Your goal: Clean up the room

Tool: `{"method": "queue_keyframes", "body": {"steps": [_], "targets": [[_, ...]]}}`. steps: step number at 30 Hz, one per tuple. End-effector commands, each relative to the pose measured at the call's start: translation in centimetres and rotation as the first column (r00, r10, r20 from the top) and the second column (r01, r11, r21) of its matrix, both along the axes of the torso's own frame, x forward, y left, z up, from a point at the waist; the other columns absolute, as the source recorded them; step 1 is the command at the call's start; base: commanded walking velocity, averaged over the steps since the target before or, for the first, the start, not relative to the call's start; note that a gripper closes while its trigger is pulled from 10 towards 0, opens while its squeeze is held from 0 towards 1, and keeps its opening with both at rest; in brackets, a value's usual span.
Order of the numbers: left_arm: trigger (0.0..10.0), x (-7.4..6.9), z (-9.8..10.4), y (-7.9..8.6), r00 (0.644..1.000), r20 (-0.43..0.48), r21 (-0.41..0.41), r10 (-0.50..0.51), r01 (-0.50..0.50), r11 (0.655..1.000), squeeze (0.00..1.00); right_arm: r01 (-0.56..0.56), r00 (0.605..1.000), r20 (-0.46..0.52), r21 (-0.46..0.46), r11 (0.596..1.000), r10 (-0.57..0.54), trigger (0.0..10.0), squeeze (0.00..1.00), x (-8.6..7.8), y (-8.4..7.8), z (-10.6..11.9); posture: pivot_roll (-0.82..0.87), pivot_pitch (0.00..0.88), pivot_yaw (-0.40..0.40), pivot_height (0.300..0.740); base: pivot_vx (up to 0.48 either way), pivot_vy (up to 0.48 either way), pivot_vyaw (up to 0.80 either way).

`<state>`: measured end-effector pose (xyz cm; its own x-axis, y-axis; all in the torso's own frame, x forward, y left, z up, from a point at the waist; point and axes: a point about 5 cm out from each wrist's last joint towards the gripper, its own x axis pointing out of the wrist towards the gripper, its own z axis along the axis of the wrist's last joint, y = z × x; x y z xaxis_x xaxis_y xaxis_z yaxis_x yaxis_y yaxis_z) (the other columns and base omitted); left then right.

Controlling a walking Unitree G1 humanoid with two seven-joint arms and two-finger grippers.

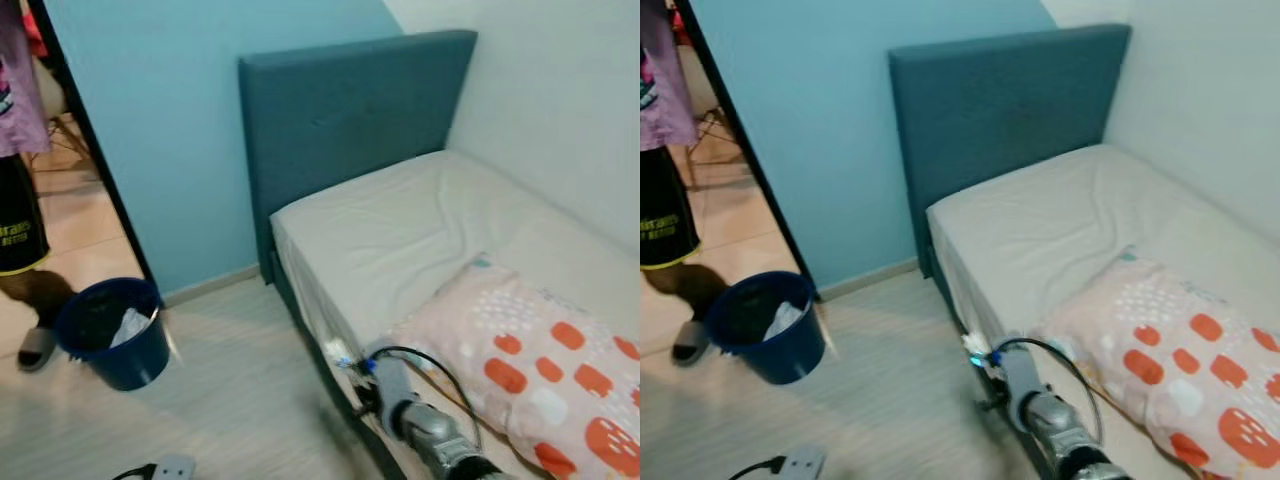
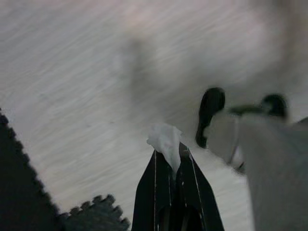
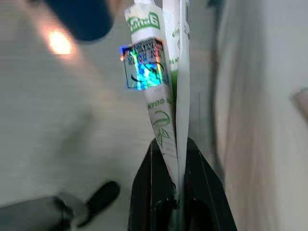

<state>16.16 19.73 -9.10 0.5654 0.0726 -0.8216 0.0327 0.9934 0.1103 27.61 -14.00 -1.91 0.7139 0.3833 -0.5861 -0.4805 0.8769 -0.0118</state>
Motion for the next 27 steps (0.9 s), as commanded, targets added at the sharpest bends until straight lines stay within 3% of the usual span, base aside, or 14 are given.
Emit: {"method": "queue_keyframes", "body": {"steps": [1,18,27], "targets": [[10.0,-1.3,-0.5,0.2,0.999,-0.046,0.006,0.007,-0.006,1.000,0.00,-0.009,1.000,-0.007,0.004,1.000,0.009,10.0,0.00,-0.1,0.2,-0.1,-0.09,0.068,-0.044,0.740,0.000,0.000,0.74],[10.0,0.3,0.1,0.0,0.999,0.011,-0.015,0.037,-0.037,0.999,0.00,-0.038,0.999,-0.006,-0.001,0.999,0.038,10.0,0.00,0.0,0.4,0.0,-0.09,0.051,-0.045,0.740,0.000,0.000,0.75],[10.0,2.6,1.2,0.3,0.995,0.079,-0.025,0.056,-0.054,0.998,0.00,-0.017,1.000,0.006,0.017,1.000,0.017,10.0,0.00,0.0,0.4,0.1,-0.09,0.067,-0.041,0.740,0.032,0.000,0.66]]}}
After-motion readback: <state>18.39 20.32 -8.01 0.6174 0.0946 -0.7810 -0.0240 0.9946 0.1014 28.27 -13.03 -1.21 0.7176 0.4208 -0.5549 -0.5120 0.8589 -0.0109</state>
